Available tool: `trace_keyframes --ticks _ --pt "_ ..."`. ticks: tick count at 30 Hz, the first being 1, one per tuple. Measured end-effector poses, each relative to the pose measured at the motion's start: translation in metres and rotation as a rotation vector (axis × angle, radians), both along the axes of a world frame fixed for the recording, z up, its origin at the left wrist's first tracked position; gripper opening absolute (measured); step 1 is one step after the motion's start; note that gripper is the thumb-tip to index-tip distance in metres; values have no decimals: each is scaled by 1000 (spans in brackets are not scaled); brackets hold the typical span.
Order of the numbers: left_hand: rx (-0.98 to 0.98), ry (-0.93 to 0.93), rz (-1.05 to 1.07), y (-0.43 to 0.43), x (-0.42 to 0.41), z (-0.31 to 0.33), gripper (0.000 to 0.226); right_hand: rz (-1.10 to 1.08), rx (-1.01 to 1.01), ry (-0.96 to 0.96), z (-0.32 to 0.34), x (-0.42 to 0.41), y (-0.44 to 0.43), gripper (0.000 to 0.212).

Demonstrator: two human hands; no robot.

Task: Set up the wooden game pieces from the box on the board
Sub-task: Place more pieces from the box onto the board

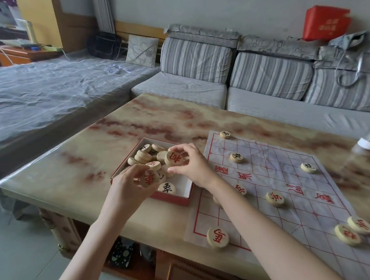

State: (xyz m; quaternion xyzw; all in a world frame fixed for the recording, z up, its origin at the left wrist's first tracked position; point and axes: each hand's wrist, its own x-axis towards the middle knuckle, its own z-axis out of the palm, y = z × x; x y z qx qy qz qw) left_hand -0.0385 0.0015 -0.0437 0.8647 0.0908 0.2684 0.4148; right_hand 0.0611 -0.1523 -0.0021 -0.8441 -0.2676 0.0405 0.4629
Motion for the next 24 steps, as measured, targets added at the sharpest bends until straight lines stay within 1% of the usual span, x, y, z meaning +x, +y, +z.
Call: trace_keyframes --ticks 4,8,11,13,18,21,24 --pt "11 -6 -147 -27 -15 3 29 -20 3 27 1 -23 -44 52" --pt "76 25 -237 -51 -29 3 37 -31 -47 59 6 -49 -91 51" --pt "76 33 -324 -68 -38 -1 38 -73 -170 21 1 -73 -123 50" --pt "90 56 -359 -77 -43 -7 39 -69 -214 31 -6 -88 -140 50" --pt "122 103 -365 -90 -49 -21 41 -105 -301 19 -31 -109 -168 49" --pt "176 127 -363 -95 -49 -23 42 -143 -365 19 -45 -114 -175 48" --pt "211 129 -344 -98 -49 -25 43 -137 -383 -11 -53 -117 -175 48"
